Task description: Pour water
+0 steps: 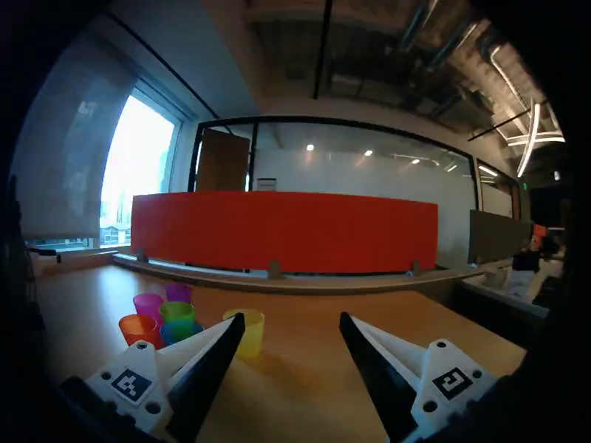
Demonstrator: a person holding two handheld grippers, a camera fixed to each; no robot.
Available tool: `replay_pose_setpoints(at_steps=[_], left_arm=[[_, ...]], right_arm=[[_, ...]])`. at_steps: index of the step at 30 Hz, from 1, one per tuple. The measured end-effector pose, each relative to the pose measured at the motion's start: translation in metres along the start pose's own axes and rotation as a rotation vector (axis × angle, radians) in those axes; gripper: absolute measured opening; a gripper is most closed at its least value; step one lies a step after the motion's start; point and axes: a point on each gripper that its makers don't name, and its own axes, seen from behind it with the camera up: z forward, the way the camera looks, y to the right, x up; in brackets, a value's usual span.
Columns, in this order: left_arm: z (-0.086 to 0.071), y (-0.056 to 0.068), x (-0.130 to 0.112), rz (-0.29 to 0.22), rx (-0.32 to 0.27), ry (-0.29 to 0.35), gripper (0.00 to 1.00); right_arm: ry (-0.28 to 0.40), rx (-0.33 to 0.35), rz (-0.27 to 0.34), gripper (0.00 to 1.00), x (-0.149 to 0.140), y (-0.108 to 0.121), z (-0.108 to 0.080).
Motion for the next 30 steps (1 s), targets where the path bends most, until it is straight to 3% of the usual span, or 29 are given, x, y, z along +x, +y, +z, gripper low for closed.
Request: replay_pose_setpoints(at_steps=[6,11,18,30], left_arm=[[0.003,0.004,0.007,0.011,-0.026,-0.011,0.90],[0.005,0.014,0.009,0.016,-0.072,-0.029,0.90],[0.009,0.031,0.015,-0.002,-0.155,-0.055,0.90],[0.019,0.033,0.010,0.034,-0.199,-0.110,0.90]], right_arm=[[0.001,0.010,-0.012,0.99,0.009,-0.002,0.003],[-0.004,0.042,-0.013,0.99,0.014,-0.010,0.007],[-0.038,0.136,-0.047,1.00,0.015,-0.030,0.013],[-0.117,0.308,-0.112,1.00,0.006,-0.061,0.024]])
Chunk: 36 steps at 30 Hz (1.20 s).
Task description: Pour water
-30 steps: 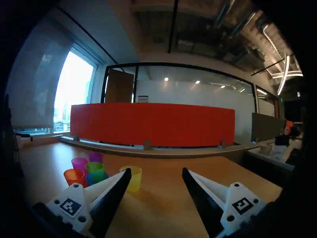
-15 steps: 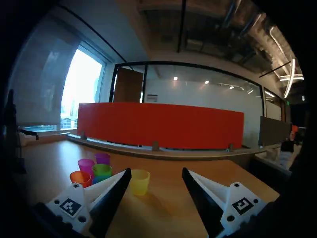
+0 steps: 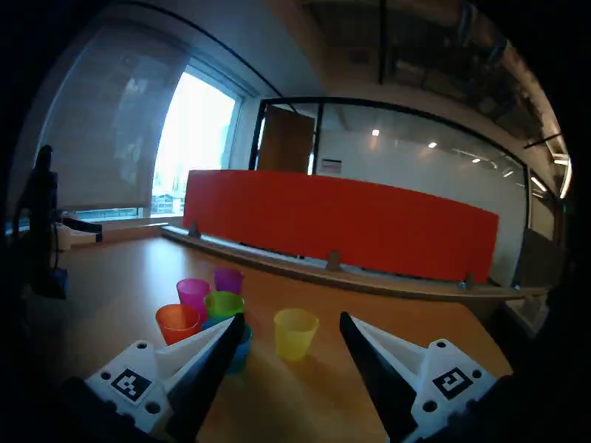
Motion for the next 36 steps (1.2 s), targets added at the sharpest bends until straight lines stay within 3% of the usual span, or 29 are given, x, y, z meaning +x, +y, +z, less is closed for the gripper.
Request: replay_pose_setpoints(at_steps=[9,15,24,36], left_arm=[[0.013,0.003,-0.010,0.006,-0.030,-0.053,0.90],[0.019,0.000,-0.014,0.016,-0.018,-0.073,0.90],[0.025,-0.003,-0.021,0.042,0.002,-0.096,0.90],[0.031,-0.007,-0.025,0.041,0.015,-0.113,0.90]], right_arm=[[-0.071,0.146,-0.075,1.00,-0.013,-0.025,0.013],[-0.119,0.222,-0.108,1.00,-0.024,-0.035,0.026],[-0.190,0.313,-0.103,1.00,-0.043,-0.045,0.045],[-0.297,0.405,-0.106,1.00,-0.074,-0.060,0.064]])
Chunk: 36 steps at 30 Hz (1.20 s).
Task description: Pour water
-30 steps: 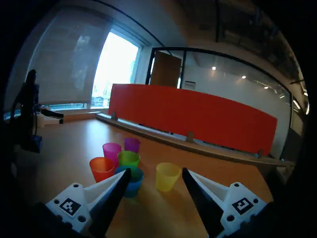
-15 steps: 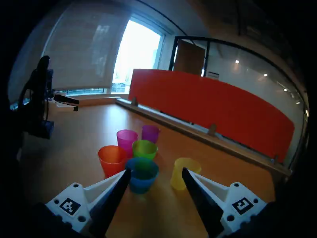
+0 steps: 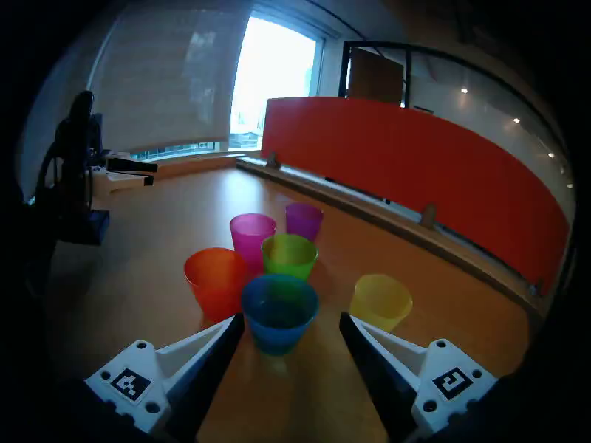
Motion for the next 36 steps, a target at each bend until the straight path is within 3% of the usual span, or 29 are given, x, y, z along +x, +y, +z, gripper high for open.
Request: replay_pose_setpoints(at_steps=[12,36], left_arm=[[0.002,0.000,-0.001,-0.008,0.000,0.000,0.90],[0.002,-0.003,0.000,-0.009,0.007,0.006,0.90]], right_arm=[[-0.061,0.041,-0.035,1.00,-0.011,-0.004,0.016],[-0.098,0.093,-0.022,1.00,-0.014,-0.009,0.045]])
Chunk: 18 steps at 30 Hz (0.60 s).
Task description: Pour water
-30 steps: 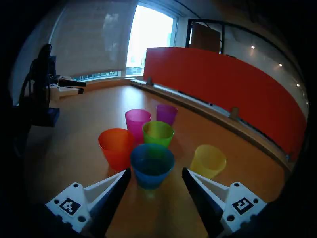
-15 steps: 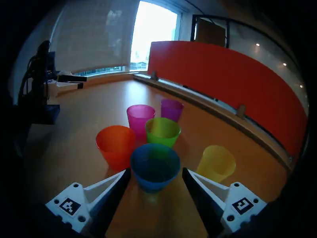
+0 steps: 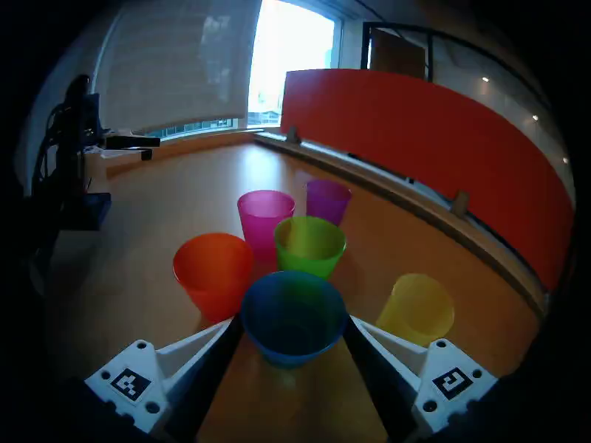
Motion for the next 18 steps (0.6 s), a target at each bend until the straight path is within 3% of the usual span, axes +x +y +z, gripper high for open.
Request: replay_pose_setpoints(at_steps=[9,18], left_arm=[[0.0002,-0.0008,-0.0028,-0.006,0.001,-0.001,0.90],[-0.0010,-0.0025,-0.0056,-0.007,0.004,-0.002,0.90]], right_arm=[[0.001,-0.002,0.010,1.00,0.0008,0.0004,0.0036],[0.003,0.001,0.029,0.93,0.0017,-0.0003,0.0033]])
